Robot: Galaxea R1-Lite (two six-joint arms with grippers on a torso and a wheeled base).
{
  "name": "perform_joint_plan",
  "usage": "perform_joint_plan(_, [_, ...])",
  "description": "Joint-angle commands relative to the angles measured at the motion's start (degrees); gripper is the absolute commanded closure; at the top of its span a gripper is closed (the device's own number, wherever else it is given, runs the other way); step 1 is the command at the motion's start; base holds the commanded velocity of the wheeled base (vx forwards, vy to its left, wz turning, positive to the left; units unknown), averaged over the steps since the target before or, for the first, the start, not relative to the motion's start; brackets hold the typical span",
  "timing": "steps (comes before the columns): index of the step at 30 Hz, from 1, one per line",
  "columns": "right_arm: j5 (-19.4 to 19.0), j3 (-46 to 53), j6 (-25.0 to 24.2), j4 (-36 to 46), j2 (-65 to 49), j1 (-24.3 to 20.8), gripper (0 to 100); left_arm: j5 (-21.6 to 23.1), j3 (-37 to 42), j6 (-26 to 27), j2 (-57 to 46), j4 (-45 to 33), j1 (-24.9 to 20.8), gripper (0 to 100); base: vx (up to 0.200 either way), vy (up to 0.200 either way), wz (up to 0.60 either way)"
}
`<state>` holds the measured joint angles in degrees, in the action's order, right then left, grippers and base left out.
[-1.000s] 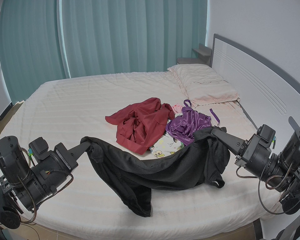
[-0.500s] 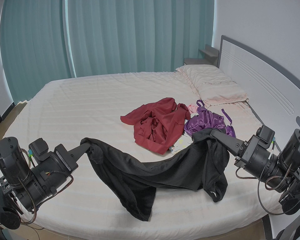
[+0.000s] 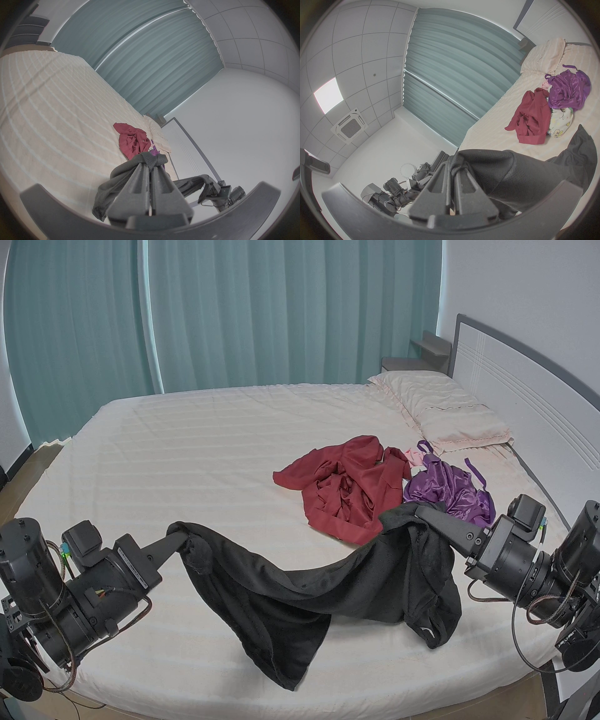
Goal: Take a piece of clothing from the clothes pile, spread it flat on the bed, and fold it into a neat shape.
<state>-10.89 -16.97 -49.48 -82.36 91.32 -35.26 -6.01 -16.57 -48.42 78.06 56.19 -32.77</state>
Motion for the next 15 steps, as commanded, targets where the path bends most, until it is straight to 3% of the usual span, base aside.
perform_joint_plan(1, [0.1, 0.1, 0.0, 0.0, 0.8, -0.6, 100, -0.1, 0.3, -0.1, 0.9, 0.0, -1.4, 100, 0.000, 0.200, 0.00])
perform_joint_plan(15, [0.1, 0.1, 0.1, -0.1, 0.4, -1.0, 100, -0.1, 0.7, 0.2, 0.8, 0.3, -1.4, 100, 0.000, 0.200, 0.00])
